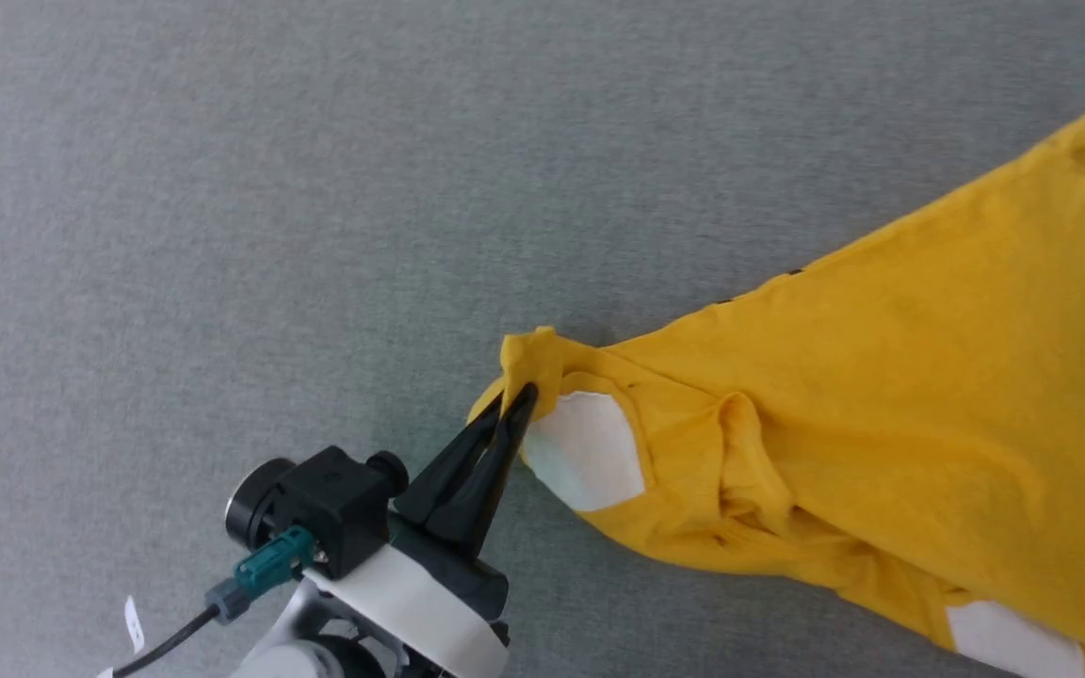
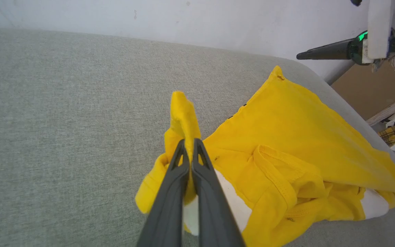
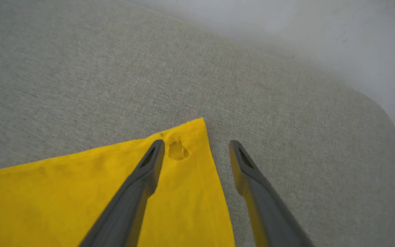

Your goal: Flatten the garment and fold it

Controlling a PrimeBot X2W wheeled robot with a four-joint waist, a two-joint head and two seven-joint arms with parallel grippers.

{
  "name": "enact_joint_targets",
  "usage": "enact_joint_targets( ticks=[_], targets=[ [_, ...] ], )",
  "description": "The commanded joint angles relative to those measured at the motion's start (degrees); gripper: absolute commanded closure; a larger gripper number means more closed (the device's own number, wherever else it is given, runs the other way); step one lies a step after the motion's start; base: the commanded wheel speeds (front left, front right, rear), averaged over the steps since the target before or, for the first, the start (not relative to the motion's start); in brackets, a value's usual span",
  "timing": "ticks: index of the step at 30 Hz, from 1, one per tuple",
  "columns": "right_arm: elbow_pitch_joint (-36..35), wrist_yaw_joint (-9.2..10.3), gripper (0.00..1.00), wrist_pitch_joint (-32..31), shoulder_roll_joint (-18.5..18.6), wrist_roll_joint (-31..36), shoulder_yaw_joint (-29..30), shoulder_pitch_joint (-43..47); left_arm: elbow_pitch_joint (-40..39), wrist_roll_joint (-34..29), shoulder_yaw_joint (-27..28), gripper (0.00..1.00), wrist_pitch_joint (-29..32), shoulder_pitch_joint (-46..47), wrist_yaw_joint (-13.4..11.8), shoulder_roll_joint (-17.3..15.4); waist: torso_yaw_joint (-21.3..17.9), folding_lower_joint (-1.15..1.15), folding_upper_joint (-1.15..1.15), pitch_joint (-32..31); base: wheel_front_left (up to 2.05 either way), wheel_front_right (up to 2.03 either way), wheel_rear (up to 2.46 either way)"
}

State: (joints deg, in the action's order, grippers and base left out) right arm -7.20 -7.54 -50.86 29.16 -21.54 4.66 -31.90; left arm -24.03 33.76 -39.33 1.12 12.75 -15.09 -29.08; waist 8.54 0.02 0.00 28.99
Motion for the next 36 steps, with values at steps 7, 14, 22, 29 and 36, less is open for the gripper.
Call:
enact_joint_targets(
  ticks=[7,14,22,29,36],
  targets=[
    [6.5,0.05,0.00,-0.7,1.7,0.8,-0.8,-1.9,1.0,-1.1,-0.5,1.00,-0.7,2.3,0.5,1.3,4.1,-0.02,0.00,4.2,0.00,0.00,0.00],
    [9.6,0.05,0.86,-1.2,2.5,0.5,-1.3,-1.7,1.0,-1.2,-0.3,1.00,-0.8,2.6,0.2,1.2,4.3,-0.02,0.00,5.5,0.00,0.00,0.00],
    [8.6,0.05,1.00,-0.7,4.2,-1.0,-2.6,-1.7,0.9,-1.0,0.1,1.00,-1.2,3.1,0.2,1.0,3.2,-0.02,0.00,5.0,0.00,0.00,0.00],
    [6.4,0.05,1.00,10.8,-1.2,-2.2,-0.6,-2.8,2.3,-2.9,2.7,1.00,-5.9,7.0,1.6,0.6,0.6,-0.02,0.00,1.0,0.00,0.00,0.00],
    [5.3,0.05,1.00,21.6,-6.7,-2.2,0.9,-7.3,6.5,-7.4,6.1,1.00,-6.1,18.1,4.2,-2.7,-2.8,-0.02,0.00,-6.5,0.00,0.00,0.00]
  ],
)
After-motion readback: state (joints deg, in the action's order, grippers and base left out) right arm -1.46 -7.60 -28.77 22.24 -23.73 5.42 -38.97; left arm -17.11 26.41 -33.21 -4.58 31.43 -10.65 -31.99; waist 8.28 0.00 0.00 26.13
